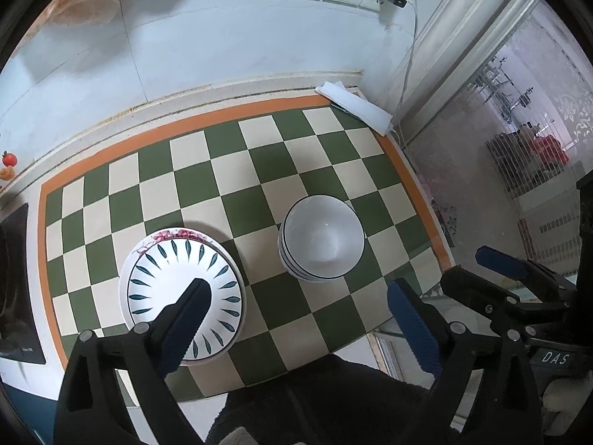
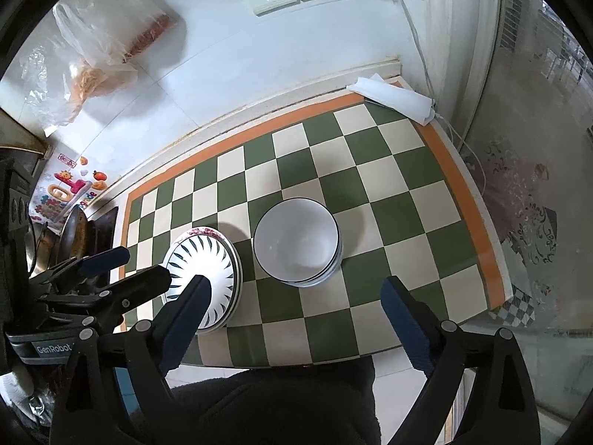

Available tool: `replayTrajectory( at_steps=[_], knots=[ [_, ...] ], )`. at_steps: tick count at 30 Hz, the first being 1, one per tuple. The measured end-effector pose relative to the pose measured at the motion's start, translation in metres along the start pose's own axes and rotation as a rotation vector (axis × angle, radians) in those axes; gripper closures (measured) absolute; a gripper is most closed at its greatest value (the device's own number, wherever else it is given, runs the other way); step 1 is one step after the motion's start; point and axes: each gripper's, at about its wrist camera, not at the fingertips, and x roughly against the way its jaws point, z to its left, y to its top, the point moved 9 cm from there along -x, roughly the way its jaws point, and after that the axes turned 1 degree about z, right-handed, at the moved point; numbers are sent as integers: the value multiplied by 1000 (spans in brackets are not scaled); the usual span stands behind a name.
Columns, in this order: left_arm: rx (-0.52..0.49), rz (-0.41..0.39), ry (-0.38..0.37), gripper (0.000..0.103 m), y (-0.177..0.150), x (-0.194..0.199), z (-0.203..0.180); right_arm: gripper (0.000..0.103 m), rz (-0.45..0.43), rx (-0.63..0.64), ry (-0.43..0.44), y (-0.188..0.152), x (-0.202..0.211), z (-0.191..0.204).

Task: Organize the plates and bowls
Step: 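Open both grippers and lift them away from the bowl stack, then grasp the rim of the bowl stack with both grippers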

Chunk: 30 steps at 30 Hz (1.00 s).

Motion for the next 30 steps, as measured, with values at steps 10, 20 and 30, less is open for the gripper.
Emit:
replayTrajectory(
  at_steps=[10,20,30],
  knots=[
    [24,19,25,5,23,-33,3,7,23,-38,83,18,-37,-17],
    [168,212,-10,5,44,-145,29,7,180,-157,214,19,-147,-60],
    [298,417,-137,13,16,-227,34,8,302,-246,369,1,-228,-75]
  ],
)
